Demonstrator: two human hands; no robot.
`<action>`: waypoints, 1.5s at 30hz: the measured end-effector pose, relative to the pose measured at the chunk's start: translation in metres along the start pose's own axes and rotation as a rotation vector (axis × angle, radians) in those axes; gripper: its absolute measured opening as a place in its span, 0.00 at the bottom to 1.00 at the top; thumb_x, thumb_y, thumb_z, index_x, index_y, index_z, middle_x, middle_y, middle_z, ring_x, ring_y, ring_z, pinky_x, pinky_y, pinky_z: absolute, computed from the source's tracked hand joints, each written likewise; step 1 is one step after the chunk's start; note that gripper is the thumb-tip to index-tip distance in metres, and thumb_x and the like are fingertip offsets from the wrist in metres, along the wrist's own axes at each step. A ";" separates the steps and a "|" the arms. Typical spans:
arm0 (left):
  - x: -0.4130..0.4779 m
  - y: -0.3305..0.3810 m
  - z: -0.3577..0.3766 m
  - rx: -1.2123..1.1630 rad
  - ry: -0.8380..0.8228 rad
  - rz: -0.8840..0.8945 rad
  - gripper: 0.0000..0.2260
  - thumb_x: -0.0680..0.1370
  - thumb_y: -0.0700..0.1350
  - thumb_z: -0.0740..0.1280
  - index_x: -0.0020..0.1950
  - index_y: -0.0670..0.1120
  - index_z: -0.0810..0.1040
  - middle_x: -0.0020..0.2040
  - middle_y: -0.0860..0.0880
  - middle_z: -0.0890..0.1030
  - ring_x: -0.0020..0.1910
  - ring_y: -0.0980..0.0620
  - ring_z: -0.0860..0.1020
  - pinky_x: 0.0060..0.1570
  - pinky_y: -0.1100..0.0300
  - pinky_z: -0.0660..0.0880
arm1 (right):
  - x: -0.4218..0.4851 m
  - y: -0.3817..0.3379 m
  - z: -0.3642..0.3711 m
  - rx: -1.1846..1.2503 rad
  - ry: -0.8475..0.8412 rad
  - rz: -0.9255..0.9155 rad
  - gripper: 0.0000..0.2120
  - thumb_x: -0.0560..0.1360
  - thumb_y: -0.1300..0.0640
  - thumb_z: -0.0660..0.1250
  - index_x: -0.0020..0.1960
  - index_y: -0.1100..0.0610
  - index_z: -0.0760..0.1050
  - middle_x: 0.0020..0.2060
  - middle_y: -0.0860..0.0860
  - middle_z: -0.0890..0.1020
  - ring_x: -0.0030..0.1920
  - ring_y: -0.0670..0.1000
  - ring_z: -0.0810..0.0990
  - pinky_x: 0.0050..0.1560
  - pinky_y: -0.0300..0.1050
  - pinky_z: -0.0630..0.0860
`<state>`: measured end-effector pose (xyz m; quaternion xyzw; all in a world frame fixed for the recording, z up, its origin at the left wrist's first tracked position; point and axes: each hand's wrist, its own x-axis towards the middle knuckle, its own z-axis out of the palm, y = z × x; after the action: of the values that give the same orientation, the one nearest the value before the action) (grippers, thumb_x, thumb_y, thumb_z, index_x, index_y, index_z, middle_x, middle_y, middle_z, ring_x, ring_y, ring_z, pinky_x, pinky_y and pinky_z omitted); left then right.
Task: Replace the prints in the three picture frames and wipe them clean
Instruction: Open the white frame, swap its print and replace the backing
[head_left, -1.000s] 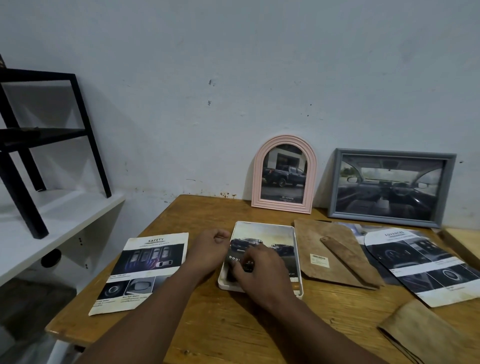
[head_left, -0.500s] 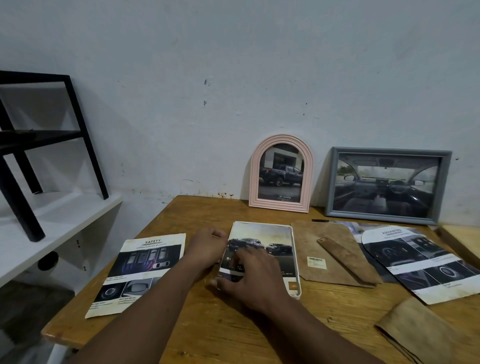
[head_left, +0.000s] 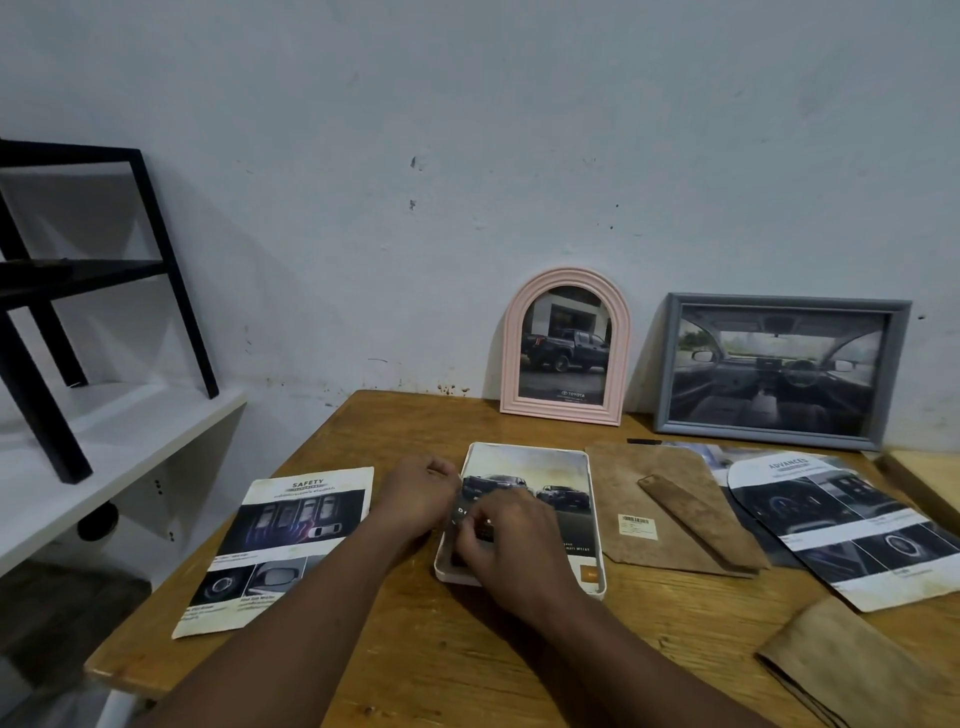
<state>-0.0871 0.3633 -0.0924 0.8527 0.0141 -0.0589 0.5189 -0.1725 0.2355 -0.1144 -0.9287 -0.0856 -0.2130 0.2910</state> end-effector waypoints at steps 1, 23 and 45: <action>-0.001 0.002 0.000 0.008 0.000 -0.001 0.03 0.79 0.46 0.70 0.49 0.52 0.83 0.48 0.50 0.84 0.49 0.49 0.83 0.54 0.47 0.82 | 0.001 0.001 -0.004 0.023 0.012 -0.009 0.08 0.79 0.49 0.63 0.45 0.50 0.79 0.43 0.44 0.80 0.47 0.43 0.73 0.52 0.44 0.71; -0.011 0.056 -0.014 -0.516 -0.045 0.098 0.10 0.82 0.39 0.66 0.62 0.49 0.79 0.51 0.41 0.85 0.45 0.43 0.86 0.34 0.54 0.81 | 0.017 0.039 -0.063 0.505 0.113 0.634 0.06 0.81 0.47 0.64 0.53 0.48 0.71 0.51 0.49 0.79 0.48 0.46 0.78 0.39 0.43 0.81; -0.029 0.133 0.189 -0.287 -0.275 0.136 0.07 0.80 0.40 0.70 0.56 0.47 0.79 0.52 0.46 0.83 0.48 0.48 0.82 0.31 0.60 0.76 | -0.029 0.200 -0.259 0.482 0.423 0.809 0.03 0.78 0.66 0.69 0.49 0.60 0.79 0.42 0.57 0.82 0.42 0.54 0.78 0.47 0.55 0.81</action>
<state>-0.1206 0.1360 -0.0576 0.7530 -0.1059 -0.1368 0.6349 -0.2311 -0.0786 -0.0366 -0.7305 0.2946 -0.2409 0.5671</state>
